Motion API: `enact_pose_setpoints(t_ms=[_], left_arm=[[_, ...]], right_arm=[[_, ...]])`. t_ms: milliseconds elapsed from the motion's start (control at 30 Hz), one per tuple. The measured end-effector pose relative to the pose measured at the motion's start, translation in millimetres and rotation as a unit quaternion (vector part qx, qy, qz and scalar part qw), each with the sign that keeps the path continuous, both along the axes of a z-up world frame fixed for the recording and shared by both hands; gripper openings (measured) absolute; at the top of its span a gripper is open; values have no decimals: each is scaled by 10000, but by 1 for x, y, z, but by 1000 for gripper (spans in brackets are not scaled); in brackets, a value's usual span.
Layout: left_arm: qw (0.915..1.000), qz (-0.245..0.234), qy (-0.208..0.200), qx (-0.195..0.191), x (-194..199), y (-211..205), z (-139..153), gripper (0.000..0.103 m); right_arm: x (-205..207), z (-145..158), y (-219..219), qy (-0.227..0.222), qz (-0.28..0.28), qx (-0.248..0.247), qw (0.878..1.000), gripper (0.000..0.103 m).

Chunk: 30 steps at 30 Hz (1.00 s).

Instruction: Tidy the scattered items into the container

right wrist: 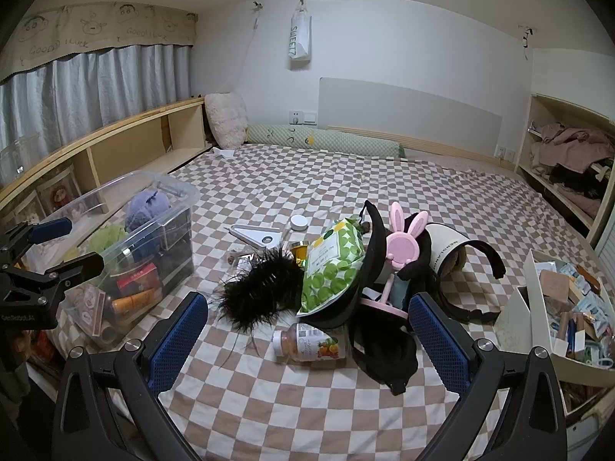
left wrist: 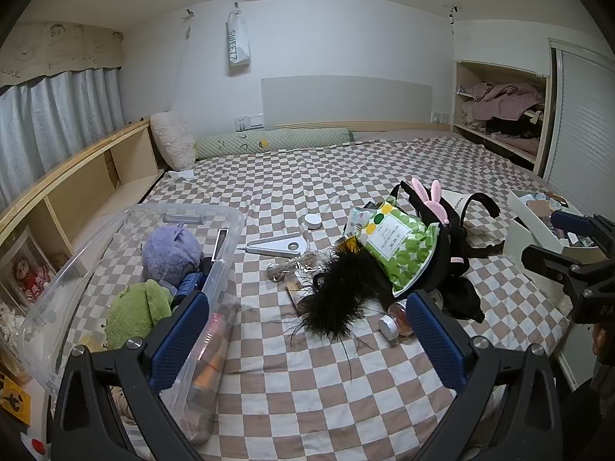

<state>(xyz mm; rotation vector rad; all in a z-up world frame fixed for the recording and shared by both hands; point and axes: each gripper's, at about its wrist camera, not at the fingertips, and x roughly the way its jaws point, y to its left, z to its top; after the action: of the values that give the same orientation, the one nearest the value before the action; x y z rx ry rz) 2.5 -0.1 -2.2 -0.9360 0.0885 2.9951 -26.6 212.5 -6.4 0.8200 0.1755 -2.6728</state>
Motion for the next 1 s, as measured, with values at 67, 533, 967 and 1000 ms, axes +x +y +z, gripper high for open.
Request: enact_pose_setpoints(t_ms=[67, 533, 967, 1000], left_arm=[[10000, -6, 7, -16, 0, 0, 0, 103], [9999, -68, 5, 155, 6, -4, 3, 103], [9989, -268, -381, 56, -1, -3, -17, 103], [9986, -294, -436, 48, -3, -2, -20, 103]], right_arm=[[1, 0, 0, 5, 9, 14, 10000, 103], [-2, 5, 19, 512, -124, -888, 9947, 103], [-42, -66, -4, -447, 48, 72, 9990, 103], [-46, -73, -5, -526, 87, 156, 9985, 103]])
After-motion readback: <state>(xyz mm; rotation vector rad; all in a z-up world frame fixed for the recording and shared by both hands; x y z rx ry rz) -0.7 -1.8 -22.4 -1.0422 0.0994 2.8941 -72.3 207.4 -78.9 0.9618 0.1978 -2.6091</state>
